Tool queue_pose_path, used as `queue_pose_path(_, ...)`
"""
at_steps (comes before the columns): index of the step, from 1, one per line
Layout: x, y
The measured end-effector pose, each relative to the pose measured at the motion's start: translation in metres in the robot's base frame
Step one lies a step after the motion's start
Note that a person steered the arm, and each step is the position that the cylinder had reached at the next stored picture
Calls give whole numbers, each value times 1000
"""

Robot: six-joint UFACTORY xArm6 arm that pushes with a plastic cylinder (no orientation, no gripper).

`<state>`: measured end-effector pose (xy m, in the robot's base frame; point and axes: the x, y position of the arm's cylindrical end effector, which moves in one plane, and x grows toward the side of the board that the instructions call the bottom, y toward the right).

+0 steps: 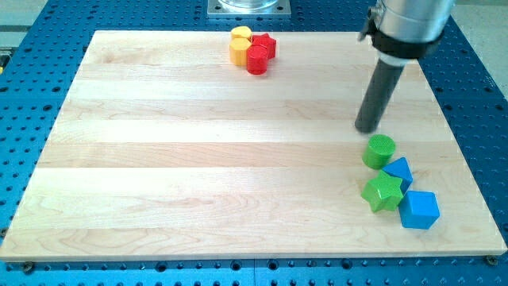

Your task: Separate the heart from the red blocks and the yellow hexagon

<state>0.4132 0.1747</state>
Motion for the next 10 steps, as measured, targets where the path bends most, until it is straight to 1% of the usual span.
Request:
queue_pose_path(1, 35, 0)
queue_pose_path(2, 91, 2)
queue_pose_path(3, 97, -3)
queue_pose_path(6, 93, -6)
queue_pose_path(8, 78, -21)
queue_pose_path(10, 78, -21)
